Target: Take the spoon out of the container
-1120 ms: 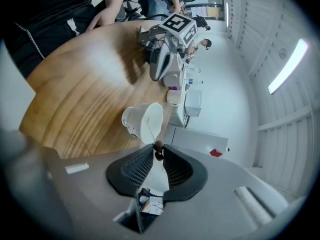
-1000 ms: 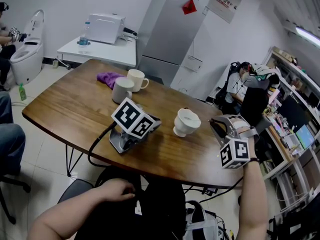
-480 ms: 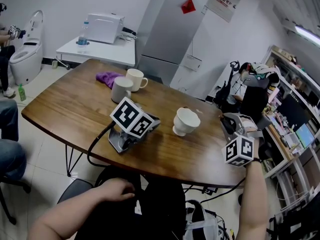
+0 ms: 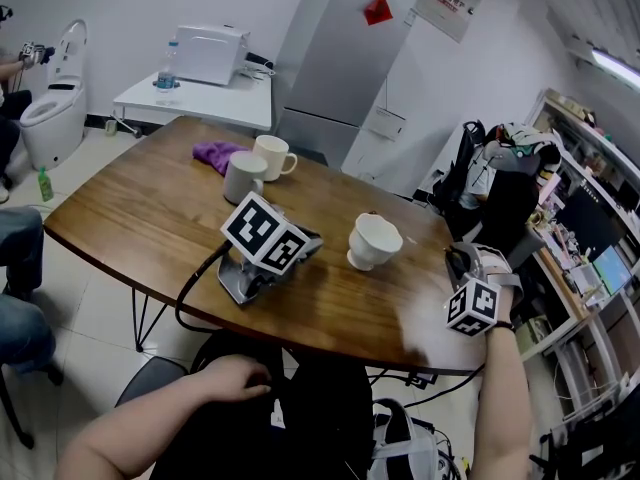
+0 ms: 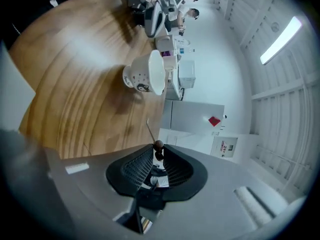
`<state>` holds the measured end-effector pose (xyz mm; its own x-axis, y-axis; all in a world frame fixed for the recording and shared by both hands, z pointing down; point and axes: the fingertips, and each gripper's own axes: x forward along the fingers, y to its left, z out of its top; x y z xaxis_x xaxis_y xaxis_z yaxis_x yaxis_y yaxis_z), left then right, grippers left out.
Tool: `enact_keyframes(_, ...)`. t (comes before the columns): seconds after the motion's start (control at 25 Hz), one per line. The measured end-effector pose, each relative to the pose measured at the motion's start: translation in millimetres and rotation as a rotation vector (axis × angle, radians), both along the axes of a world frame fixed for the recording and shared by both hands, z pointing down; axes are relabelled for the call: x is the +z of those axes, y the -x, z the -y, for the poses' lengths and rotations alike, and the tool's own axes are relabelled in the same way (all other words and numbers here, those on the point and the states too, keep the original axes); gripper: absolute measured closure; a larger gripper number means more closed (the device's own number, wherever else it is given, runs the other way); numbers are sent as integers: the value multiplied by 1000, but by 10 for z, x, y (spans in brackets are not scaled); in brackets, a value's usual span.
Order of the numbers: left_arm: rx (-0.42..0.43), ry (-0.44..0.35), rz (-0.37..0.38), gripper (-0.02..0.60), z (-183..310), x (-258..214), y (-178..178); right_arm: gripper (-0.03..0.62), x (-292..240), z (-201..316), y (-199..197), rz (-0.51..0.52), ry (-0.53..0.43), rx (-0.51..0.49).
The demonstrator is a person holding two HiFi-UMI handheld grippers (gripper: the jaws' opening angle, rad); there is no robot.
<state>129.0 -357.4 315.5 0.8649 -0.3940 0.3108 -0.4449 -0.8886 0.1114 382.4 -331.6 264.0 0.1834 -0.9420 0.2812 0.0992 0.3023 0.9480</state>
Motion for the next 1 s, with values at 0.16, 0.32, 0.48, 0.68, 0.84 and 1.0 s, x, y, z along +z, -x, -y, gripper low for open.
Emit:
enact_keyframes(0.16, 2, -1, -2, 569, 1, -3, -14, 528, 198, 0, -202, -10, 30, 57)
enact_keyframes(0.32, 2, 0, 0, 569, -1, 0, 3, 530, 381, -4, -322, -19, 56, 95)
enact_keyframes(0.48, 1, 0, -1, 569, 4, 2, 0, 533, 484, -15, -369, -59, 85, 103)
enact_keyframes(0.68, 1, 1, 0, 569, -11, -6, 2, 543, 611, -83, -371, -131, 169, 97)
enact_keyframes(0.84, 1, 0, -1, 569, -7, -13, 5, 545, 783, -136, -361, -162, 274, 92)
enact_keyframes(1.0, 1, 0, -1, 569, 2, -2, 1, 545, 914, -142, -381, -187, 335, 92)
